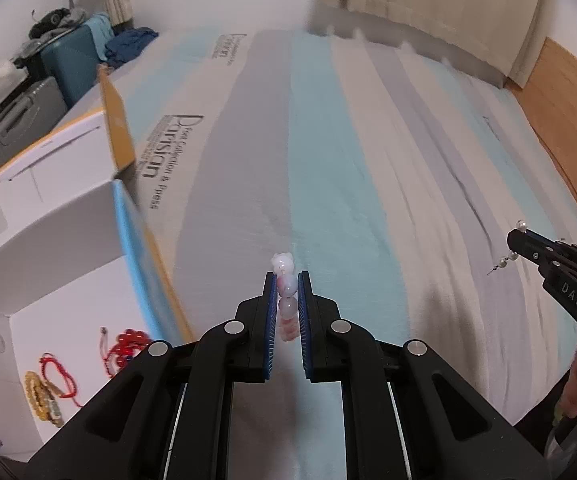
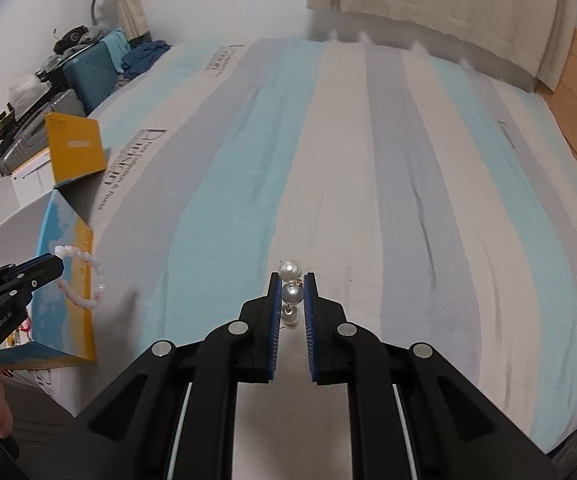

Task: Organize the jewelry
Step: 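Carry the pink bracelet and pearl string into the box and open both tools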

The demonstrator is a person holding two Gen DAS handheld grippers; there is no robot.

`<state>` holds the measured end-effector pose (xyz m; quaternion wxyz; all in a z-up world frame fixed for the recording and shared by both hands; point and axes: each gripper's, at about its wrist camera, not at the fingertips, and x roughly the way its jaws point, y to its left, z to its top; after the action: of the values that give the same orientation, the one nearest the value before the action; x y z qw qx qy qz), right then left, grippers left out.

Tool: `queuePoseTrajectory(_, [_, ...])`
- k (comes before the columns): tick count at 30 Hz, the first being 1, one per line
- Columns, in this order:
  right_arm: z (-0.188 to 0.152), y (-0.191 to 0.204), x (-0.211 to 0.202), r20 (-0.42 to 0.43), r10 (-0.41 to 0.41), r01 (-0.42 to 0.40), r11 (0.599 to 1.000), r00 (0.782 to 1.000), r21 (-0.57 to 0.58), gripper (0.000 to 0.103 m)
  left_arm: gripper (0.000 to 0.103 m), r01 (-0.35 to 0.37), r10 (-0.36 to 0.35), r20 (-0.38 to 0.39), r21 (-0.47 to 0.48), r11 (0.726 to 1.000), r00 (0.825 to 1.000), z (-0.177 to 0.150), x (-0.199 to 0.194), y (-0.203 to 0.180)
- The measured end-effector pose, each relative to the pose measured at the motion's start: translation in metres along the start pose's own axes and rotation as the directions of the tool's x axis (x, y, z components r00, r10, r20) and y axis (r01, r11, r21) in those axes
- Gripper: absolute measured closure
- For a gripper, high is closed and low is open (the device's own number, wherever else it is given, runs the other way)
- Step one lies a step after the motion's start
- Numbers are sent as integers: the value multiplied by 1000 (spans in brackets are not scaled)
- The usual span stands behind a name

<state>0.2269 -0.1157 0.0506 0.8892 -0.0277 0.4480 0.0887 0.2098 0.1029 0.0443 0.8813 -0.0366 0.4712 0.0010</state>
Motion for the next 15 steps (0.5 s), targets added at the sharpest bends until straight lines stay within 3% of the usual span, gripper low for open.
queuePoseTrajectory(15, [19, 93, -32, 50, 66, -61, 993, 997, -97, 93, 94, -33, 37, 68, -59, 998, 997, -7, -58, 60])
